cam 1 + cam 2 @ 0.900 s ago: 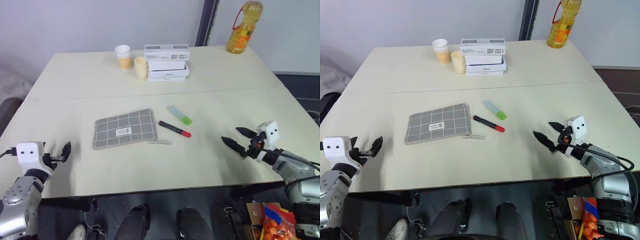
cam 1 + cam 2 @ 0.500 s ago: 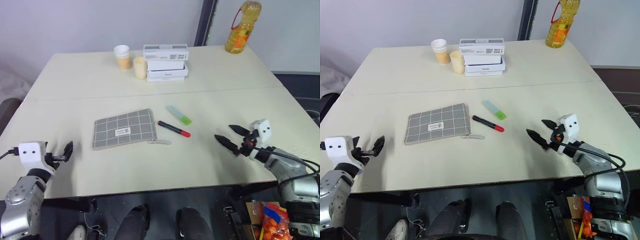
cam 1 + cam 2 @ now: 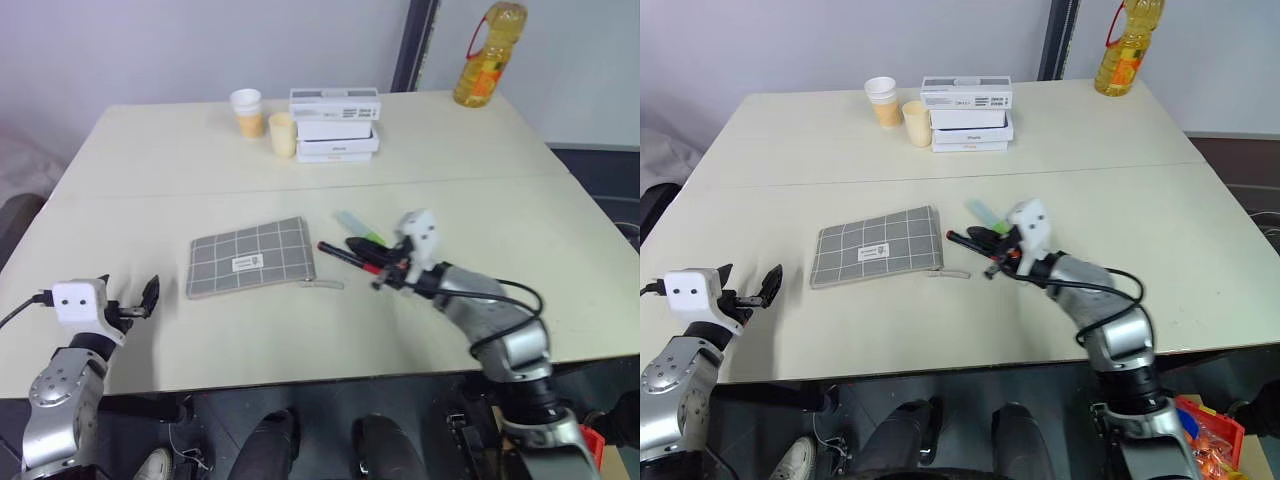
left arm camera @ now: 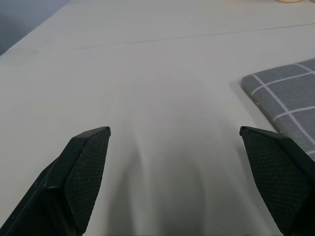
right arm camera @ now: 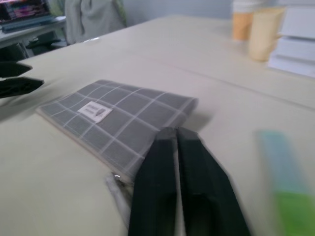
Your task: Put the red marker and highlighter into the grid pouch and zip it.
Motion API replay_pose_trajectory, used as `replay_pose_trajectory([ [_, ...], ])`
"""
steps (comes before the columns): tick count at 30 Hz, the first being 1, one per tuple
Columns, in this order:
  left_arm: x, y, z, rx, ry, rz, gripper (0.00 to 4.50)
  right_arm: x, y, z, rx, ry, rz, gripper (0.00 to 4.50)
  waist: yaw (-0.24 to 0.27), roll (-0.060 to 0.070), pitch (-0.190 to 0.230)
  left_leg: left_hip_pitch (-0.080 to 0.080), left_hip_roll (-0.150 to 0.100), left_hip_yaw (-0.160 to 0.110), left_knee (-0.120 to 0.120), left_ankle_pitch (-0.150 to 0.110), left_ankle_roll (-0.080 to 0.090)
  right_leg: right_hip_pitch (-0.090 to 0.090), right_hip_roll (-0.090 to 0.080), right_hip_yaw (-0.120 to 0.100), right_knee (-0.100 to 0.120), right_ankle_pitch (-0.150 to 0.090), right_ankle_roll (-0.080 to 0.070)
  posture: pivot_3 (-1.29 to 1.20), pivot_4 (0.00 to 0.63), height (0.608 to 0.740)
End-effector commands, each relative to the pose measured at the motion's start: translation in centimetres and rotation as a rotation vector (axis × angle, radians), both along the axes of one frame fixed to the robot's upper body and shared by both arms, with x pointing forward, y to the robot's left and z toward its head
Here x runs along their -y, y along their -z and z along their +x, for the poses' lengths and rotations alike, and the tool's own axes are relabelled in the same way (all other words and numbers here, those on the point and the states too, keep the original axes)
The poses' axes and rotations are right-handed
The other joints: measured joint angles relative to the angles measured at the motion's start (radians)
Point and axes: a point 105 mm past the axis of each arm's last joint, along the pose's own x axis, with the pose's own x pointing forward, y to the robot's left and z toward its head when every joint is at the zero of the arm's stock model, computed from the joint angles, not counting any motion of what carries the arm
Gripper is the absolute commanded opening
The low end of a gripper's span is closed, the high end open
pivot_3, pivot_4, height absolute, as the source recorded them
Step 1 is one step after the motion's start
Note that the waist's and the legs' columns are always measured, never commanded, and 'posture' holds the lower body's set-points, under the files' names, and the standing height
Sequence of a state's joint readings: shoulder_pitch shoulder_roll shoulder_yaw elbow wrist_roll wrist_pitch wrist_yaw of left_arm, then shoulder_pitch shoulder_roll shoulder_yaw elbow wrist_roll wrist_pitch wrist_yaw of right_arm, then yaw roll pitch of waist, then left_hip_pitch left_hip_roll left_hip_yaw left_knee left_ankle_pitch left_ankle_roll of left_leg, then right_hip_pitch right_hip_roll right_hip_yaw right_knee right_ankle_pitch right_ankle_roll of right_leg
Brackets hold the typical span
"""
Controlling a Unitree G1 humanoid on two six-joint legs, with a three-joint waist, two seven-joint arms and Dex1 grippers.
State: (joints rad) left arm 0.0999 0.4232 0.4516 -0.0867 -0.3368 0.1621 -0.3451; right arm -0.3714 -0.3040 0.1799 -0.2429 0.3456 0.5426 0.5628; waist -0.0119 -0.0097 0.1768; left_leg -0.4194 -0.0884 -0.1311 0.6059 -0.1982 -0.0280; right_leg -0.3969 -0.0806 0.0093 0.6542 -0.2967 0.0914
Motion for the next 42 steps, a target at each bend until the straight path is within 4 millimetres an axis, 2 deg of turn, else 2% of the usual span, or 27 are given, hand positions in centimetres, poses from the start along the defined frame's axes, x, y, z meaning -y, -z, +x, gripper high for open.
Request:
replay_pose_trajectory([
  [1,-0.1,-1.1,0.1,0.040,0.011,0.040,4.50,-2.3,0.7,0.8,0.025,0.021,-0.092,0.02,-0.001,0.000,0.000,0.000,0.000,0.000,0.000,0.000,0.000,0.000,0.000,0.000,0.000,0.000,0.000,0.00,0.150,0.740],
  [4,0.0,-1.2,0.2,0.044,0.022,0.051,4.50,-4.7,2.0,1.1,0.026,0.003,-0.165,0.02,-0.001,0.000,0.000,0.000,0.000,0.000,0.001,0.000,0.000,-0.003,0.000,0.000,0.000,0.000,0.000,0.00,0.150,0.740],
  [9,0.0,-1.3,0.0,0.033,0.045,0.105,4.50,-4.8,4.2,3.0,-0.085,0.124,-0.203,0.02,0.000,0.000,0.000,0.000,0.000,0.000,0.000,0.000,0.000,-0.004,0.001,0.000,0.001,0.001,0.001,0.00,0.150,0.740],
  [13,-0.3,-1.5,-0.5,0.021,0.064,0.147,4.50,-4.8,5.3,3.1,-0.147,0.138,-0.215,0.02,-0.001,-0.001,-0.001,0.001,0.000,0.000,0.000,0.000,0.000,-0.004,0.001,0.000,0.001,0.001,0.001,0.00,0.150,0.740],
  [15,-0.9,-1.7,-0.9,0.003,0.081,0.214,4.50,-5.0,5.2,3.0,-0.150,0.128,-0.208,0.02,-0.002,-0.001,-0.001,0.001,0.000,0.000,0.000,0.000,0.000,-0.004,0.001,0.000,0.001,0.001,0.001,0.00,0.150,0.740],
  [19,-2.0,-2.5,-0.8,-0.011,0.138,0.458,4.50,-5.2,5.2,2.9,-0.154,0.118,-0.200,0.02,-0.001,0.000,-0.001,0.001,0.000,0.000,0.000,0.000,0.000,-0.005,0.001,0.000,0.002,0.001,0.000,0.00,0.150,0.740],
  [24,0.0,-2.6,0.9,0.017,0.349,0.731,4.50,-5.5,5.3,3.0,-0.157,0.116,-0.202,0.02,0.001,0.000,-0.001,0.002,0.000,0.000,-0.001,0.000,-0.001,-0.004,0.001,0.000,0.002,0.001,0.000,0.00,0.150,0.740],
  [28,1.9,-1.4,2.0,0.032,0.520,0.859,4.50,-5.7,5.2,3.0,-0.148,0.111,-0.200,0.02,-0.003,0.000,-0.001,0.002,0.000,0.000,-0.002,0.000,-0.001,-0.005,0.001,0.001,0.002,0.002,0.000,0.00,0.150,0.740],
  [32,2.7,-0.3,2.7,0.043,0.628,0.918,4.50,-5.8,5.0,3.2,-0.138,0.117,-0.193,0.02,-0.005,-0.001,-0.002,0.003,0.000,0.001,-0.007,0.002,-0.002,-0.007,0.001,0.002,0.003,0.002,0.001,0.00,0.150,0.740],
  [42,4.8,0.2,4.5,0.121,0.767,0.949,4.50,-5.6,5.0,3.3,-0.130,0.131,-0.203,0.02,-0.001,-0.001,-0.002,0.008,-0.001,0.000,-0.009,0.003,-0.004,-0.007,0.001,0.002,0.010,0.003,0.001,0.00,0.150,0.740],
])
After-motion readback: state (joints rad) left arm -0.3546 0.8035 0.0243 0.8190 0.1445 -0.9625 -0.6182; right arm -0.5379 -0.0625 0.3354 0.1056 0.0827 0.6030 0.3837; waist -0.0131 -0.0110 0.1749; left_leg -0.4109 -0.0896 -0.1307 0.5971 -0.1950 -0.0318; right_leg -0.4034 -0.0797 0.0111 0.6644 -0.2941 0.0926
